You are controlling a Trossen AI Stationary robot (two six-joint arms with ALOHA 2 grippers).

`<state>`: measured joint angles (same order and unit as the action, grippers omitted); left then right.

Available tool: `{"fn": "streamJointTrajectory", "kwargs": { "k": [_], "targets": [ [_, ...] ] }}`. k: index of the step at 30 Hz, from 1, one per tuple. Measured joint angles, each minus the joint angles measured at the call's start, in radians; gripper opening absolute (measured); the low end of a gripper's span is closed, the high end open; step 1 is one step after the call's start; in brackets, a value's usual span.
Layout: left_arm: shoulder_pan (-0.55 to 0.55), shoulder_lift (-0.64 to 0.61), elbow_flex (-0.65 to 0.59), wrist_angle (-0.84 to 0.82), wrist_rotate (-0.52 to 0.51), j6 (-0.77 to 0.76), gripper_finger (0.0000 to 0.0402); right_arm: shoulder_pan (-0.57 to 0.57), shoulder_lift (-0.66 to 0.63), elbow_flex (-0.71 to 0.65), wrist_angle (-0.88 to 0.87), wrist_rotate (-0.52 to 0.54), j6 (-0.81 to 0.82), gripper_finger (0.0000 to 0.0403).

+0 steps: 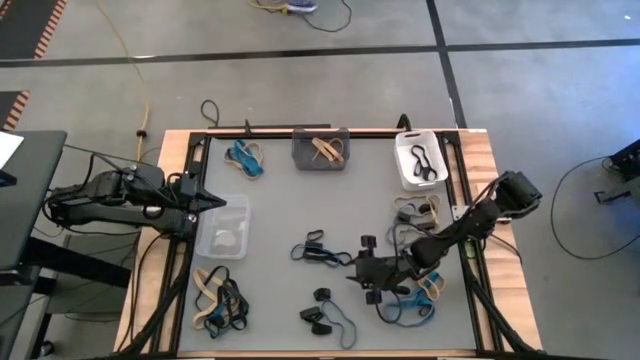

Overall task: Sort rubber bands into baskets
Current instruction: Put the black rubber band into the white bin

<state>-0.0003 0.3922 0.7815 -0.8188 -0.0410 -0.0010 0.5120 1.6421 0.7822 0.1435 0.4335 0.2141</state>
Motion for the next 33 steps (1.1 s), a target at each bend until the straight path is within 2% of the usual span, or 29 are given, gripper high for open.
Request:
{"fn": "streamJointTrajectory", "kwargs": {
  "k": [20, 33],
  "targets": [
    [0.000, 0.000, 0.000, 0.000, 0.000, 0.000, 0.0000, 0.004, 0.000, 0.000, 0.001, 0.047, 0.043, 0.0194],
    [0.000, 0.000, 0.000, 0.000, 0.000, 0.000, 0.0000, -0.005, 0.142, 0.000, 0.054, 0.066, 0.050, 0.0194]
  ]
}}
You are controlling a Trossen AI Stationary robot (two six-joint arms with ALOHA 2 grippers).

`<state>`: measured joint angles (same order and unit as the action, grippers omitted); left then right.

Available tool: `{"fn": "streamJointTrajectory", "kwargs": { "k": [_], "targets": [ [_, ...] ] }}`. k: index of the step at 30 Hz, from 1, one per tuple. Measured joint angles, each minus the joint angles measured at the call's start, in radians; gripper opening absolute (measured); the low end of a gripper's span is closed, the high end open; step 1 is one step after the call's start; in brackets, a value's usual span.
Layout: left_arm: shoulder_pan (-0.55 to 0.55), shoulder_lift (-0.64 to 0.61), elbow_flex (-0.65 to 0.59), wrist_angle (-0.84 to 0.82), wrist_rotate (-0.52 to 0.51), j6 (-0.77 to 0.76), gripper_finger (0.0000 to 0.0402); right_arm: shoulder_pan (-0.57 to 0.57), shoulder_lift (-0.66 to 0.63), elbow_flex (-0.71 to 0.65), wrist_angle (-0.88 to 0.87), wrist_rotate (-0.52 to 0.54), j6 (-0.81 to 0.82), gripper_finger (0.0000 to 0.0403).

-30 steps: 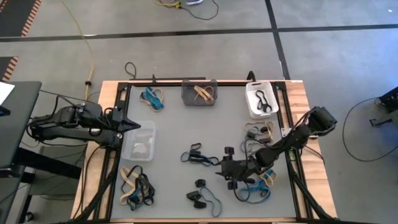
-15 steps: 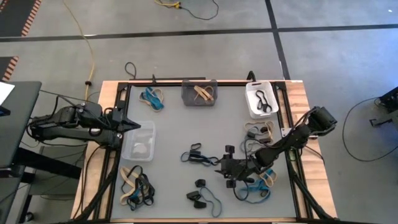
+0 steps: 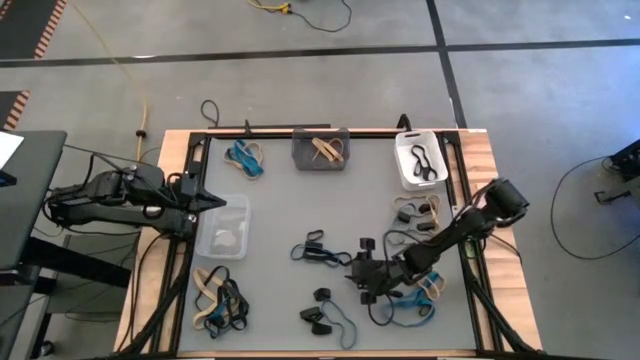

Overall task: Sort rubber bands into baskets
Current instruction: Put the black rubber band into the white bin

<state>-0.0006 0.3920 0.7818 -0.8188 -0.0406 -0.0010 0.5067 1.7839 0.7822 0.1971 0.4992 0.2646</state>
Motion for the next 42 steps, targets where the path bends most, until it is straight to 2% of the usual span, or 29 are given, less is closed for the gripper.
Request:
{"fn": "streamJointTrajectory", "kwargs": {
  "k": [7, 13, 16, 22, 29, 42],
  "targets": [
    [0.000, 0.000, 0.000, 0.000, 0.000, 0.000, 0.0000, -0.044, 0.047, 0.000, -0.004, 0.000, 0.002, 0.0188],
    [0.000, 0.000, 0.000, -0.001, 0.000, 0.000, 0.0000, -0.084, 0.053, 0.001, -0.003, -0.011, 0.009, 0.0163],
    [0.000, 0.000, 0.000, -0.001, 0.000, 0.000, 0.0000, -0.099, 0.053, 0.001, -0.008, -0.030, 0.008, 0.0130],
    [0.000, 0.000, 0.000, -0.001, 0.000, 0.000, 0.0000, -0.111, 0.052, 0.002, -0.035, -0.055, 0.001, 0.0027],
    [0.000, 0.000, 0.000, 0.000, 0.000, 0.000, 0.0000, -0.113, 0.037, 0.009, -0.076, -0.052, -0.008, 0.0024],
    [0.000, 0.000, 0.000, 0.000, 0.000, 0.000, 0.0000, -0.116, -0.096, 0.156, -0.379, -0.004, -0.141, 0.0024]
  ]
}}
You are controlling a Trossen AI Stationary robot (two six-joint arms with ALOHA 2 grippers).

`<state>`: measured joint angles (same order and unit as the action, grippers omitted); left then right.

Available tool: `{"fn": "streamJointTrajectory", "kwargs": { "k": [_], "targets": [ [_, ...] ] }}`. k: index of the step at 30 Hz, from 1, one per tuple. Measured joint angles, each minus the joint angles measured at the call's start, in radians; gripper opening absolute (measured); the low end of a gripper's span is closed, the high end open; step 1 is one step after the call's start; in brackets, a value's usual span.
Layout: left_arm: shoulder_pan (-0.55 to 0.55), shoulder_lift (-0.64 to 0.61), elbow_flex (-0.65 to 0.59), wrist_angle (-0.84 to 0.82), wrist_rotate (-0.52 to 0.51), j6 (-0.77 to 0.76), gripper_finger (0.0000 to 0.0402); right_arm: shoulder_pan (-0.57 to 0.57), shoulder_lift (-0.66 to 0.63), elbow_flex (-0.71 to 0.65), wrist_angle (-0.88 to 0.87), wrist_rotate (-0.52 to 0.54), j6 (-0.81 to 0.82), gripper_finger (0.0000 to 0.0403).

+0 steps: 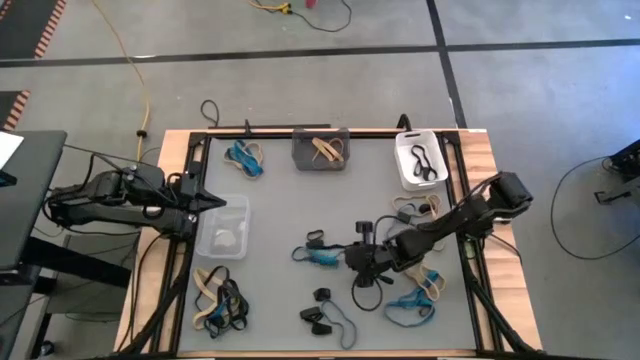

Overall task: Sort rubber bands into baskets
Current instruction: Put the black rubber band into the white bin

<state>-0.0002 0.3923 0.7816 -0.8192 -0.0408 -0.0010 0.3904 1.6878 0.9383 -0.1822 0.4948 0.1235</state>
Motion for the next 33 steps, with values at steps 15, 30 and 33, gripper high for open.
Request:
{"fn": "streamJointTrajectory", "kwargs": {
  "k": [15, 30, 33],
  "targets": [
    [0.000, 0.000, 0.000, 0.000, 0.000, 0.000, 0.0000, -0.007, -0.145, 0.164, -0.145, 0.114, -0.204, 0.0024],
    [0.000, 0.000, 0.000, 0.000, 0.000, 0.000, 0.0000, -0.093, -0.285, 0.177, -0.294, 0.278, -0.208, 0.0024],
    [0.000, 0.000, 0.000, 0.000, 0.000, 0.000, 0.0000, -0.128, -0.317, 0.177, -0.357, 0.299, -0.177, 0.0024]
  ]
}}
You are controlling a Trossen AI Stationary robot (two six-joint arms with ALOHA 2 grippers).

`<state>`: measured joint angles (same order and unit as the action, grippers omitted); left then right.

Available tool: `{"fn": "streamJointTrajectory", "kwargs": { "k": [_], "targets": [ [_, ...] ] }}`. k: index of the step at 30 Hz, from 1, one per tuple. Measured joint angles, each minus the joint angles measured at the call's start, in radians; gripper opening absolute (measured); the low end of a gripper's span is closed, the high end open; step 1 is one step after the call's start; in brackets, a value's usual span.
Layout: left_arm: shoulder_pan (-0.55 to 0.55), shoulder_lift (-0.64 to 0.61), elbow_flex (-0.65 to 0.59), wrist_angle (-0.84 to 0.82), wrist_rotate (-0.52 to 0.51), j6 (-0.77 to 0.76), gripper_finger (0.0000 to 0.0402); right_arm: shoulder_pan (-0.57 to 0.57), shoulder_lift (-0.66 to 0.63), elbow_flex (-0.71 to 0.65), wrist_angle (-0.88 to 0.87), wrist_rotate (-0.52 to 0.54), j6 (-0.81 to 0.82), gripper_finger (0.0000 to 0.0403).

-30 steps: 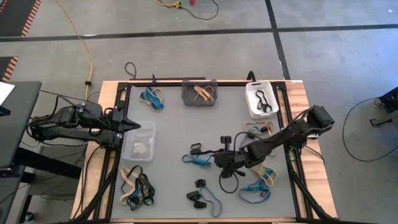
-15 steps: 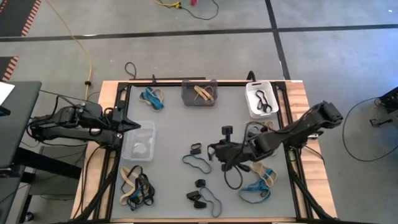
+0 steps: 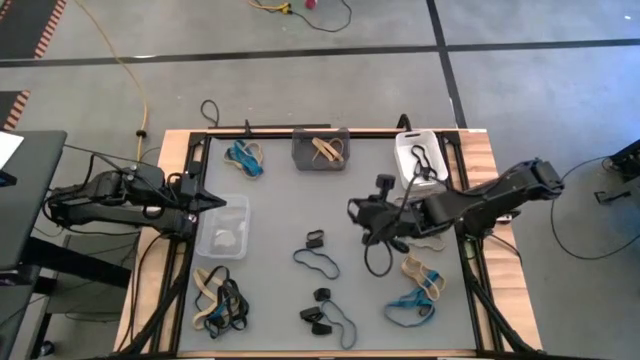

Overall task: Sort rubber bands into baskets
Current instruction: Put the black rubber band into the white bin

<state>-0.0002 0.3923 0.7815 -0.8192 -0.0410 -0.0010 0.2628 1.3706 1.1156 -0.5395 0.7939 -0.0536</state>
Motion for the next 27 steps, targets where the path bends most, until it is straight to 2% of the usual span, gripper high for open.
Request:
{"fn": "streamJointTrajectory", "kwargs": {
  "k": [13, 21, 27],
  "targets": [
    [0.000, 0.000, 0.000, 0.000, 0.000, 0.000, 0.0000, -0.247, -0.153, 0.000, -0.207, 0.030, 0.065, 0.0024],
    [0.000, 0.000, 0.000, 0.000, 0.000, 0.000, 0.0000, -0.515, -0.221, 0.000, -0.361, 0.029, 0.081, 0.0024],
    [0.000, 0.000, 0.000, 0.000, 0.000, 0.000, 0.0000, -0.726, -0.225, 0.000, -0.444, 0.010, 0.088, 0.0024]
  ]
}}
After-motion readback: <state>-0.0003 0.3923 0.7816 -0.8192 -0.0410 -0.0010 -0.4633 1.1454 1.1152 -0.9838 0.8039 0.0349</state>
